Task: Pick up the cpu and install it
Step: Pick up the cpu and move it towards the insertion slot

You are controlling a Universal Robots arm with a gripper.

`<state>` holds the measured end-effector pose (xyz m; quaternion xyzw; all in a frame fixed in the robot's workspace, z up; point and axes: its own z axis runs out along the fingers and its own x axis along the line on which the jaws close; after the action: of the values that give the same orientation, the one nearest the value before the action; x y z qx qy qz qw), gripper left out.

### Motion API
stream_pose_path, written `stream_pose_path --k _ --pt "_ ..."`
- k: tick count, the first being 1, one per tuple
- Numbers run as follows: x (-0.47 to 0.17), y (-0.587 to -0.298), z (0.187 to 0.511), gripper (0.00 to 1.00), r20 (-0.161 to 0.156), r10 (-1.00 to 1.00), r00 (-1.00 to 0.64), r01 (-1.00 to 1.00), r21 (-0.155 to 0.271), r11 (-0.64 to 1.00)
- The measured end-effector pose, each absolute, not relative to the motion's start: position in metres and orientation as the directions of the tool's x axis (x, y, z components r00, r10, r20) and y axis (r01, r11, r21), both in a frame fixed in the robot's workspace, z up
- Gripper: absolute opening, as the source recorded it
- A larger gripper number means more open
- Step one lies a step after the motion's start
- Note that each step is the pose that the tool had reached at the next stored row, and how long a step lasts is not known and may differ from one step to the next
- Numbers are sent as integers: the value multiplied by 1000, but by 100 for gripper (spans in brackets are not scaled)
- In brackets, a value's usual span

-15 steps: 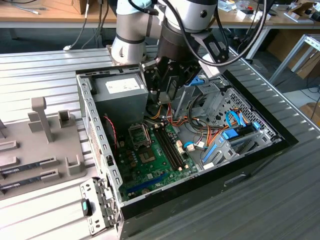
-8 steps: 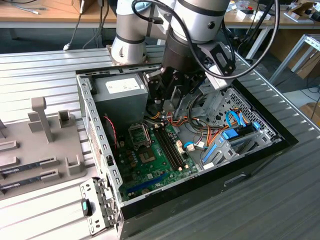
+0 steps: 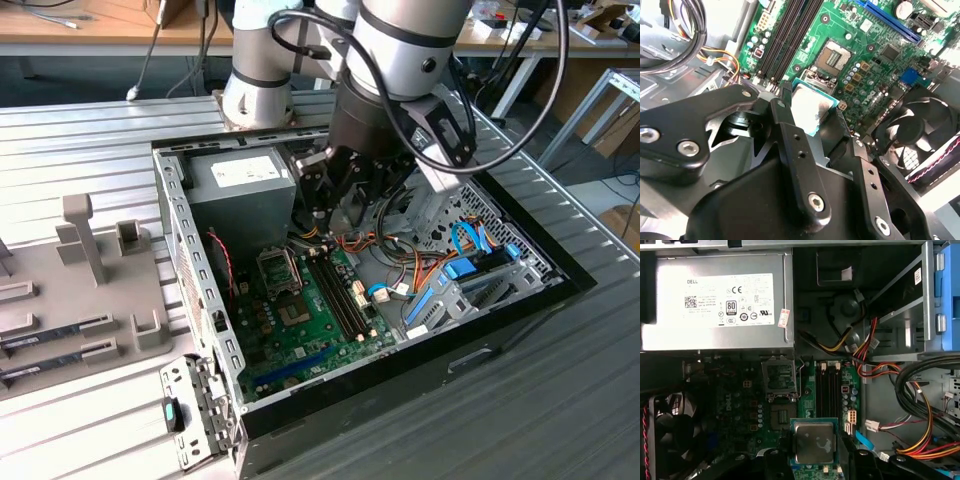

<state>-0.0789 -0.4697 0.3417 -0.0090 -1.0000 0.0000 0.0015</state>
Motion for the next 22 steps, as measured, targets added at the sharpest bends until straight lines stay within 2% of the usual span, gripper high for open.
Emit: stream_pose_path --k 22 --pt "-79 -489 319 47 3 18 -1000 18 0 1000"
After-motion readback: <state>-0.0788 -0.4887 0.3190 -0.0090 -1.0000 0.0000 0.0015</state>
